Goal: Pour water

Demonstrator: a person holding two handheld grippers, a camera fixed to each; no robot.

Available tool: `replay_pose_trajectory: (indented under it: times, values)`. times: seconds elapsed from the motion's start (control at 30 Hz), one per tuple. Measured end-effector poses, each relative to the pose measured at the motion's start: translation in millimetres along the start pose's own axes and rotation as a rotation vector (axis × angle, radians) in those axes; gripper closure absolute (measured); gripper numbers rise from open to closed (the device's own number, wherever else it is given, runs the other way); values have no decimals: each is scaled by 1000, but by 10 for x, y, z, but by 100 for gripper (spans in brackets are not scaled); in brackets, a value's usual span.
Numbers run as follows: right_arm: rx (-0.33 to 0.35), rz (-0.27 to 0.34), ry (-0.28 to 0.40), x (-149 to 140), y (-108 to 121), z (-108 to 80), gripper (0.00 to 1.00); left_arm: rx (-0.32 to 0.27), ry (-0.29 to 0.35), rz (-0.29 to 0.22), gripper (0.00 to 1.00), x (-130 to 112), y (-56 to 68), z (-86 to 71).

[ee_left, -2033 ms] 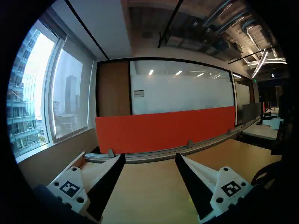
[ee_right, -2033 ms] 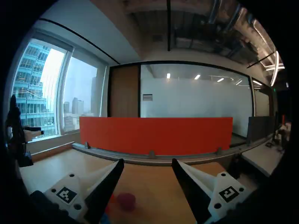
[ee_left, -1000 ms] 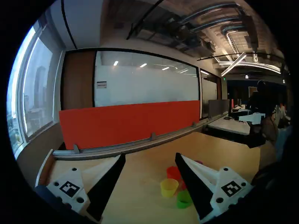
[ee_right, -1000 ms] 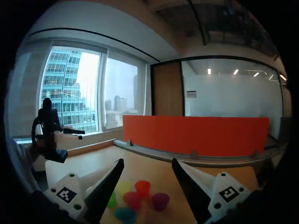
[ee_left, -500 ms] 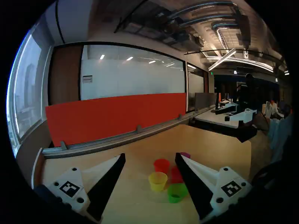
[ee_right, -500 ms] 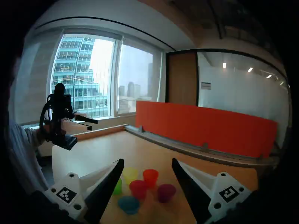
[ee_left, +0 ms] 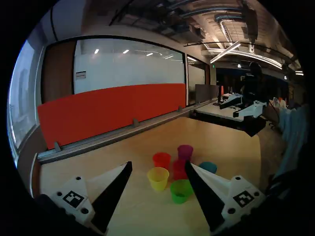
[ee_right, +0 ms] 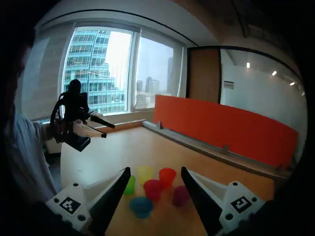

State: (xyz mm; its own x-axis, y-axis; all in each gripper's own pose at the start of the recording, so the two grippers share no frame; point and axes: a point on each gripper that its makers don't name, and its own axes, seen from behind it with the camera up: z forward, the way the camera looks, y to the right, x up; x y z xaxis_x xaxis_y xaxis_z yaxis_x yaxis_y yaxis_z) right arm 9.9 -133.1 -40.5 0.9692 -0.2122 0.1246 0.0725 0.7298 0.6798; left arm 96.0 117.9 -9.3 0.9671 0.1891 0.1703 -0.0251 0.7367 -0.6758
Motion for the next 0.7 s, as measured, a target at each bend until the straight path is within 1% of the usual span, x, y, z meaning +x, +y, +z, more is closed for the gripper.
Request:
replay_pose_trajectory:
  times: [0.3,0.57,0.7]
  values:
    - [48,-5,-51,-300,-87,86,1,-56,-49,1,1,-263,124,145]
    - [59,-21,-117,-683,-50,172,1,-104,-96,6,1,-503,241,251]
    - [66,-25,-148,-864,-46,230,1,-119,-126,14,1,-635,284,301]
